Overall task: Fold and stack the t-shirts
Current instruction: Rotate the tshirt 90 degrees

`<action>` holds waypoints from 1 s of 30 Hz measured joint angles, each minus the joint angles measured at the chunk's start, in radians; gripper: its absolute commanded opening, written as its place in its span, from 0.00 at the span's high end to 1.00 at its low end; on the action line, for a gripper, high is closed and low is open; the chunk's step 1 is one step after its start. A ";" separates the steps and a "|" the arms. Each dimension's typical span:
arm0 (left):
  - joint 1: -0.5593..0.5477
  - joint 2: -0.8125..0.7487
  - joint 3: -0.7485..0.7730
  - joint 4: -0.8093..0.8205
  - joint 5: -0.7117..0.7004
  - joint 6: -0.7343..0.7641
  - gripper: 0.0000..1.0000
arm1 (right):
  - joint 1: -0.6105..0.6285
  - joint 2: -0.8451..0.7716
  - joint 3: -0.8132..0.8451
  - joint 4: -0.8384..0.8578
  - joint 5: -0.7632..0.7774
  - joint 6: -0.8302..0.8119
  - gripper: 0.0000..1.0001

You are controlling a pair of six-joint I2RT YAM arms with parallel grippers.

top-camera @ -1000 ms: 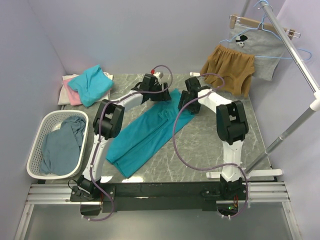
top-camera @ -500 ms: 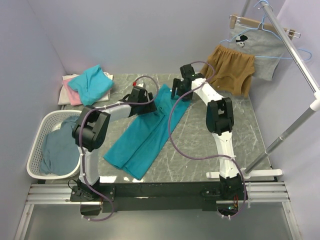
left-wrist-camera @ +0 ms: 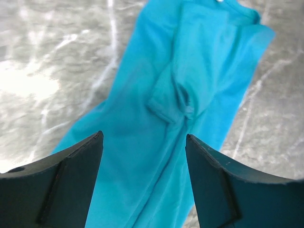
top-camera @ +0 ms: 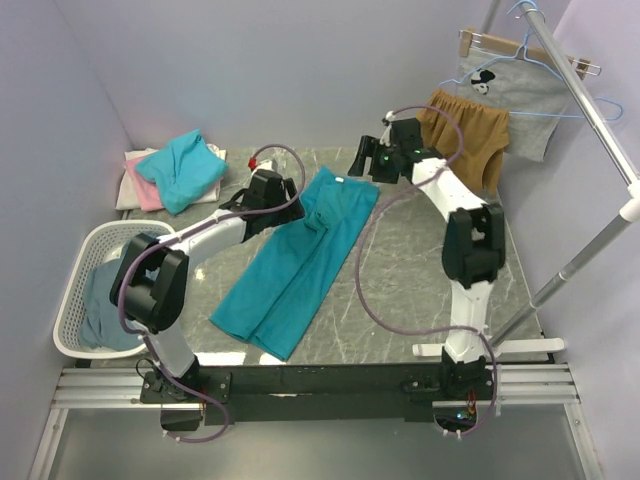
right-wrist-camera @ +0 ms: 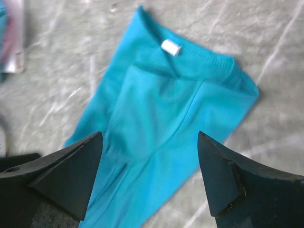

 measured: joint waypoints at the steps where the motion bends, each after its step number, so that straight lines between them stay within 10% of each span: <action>1: 0.000 -0.005 0.000 -0.007 -0.010 0.000 0.25 | 0.000 -0.051 -0.044 0.020 0.000 0.001 0.12; 8: -0.002 -0.170 -0.213 -0.059 -0.064 -0.032 0.25 | 0.100 -0.306 -0.316 0.061 -0.031 -0.006 0.12; 30: -0.061 -0.541 -0.640 -0.188 -0.108 -0.271 0.26 | 0.615 -0.248 -0.633 0.150 -0.046 0.143 0.12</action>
